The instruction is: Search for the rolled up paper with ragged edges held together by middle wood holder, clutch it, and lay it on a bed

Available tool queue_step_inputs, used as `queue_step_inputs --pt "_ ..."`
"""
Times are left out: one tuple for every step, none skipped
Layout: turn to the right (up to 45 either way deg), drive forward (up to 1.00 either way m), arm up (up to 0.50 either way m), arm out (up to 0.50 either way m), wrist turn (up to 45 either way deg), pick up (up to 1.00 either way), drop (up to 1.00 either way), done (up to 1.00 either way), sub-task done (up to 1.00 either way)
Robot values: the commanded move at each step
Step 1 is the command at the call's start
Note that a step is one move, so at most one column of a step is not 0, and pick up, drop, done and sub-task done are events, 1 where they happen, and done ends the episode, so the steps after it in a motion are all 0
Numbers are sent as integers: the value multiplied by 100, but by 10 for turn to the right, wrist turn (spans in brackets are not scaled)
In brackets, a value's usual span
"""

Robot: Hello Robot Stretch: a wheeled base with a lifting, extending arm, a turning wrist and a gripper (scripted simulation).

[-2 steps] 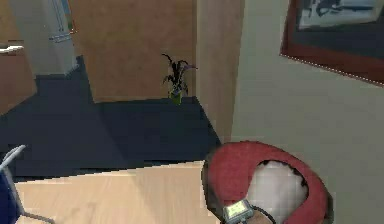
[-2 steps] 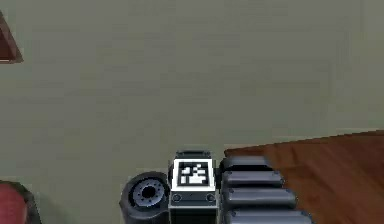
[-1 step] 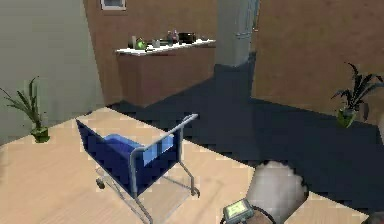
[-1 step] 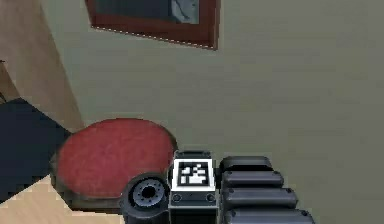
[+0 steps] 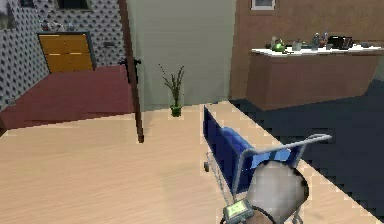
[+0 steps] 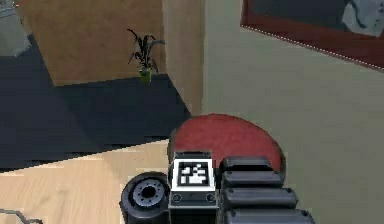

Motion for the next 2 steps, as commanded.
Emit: queue_step_inputs --pt "0 15 0 0 0 0 0 0 0" --pt "-180 0 0 0 0 0 0 0 0"
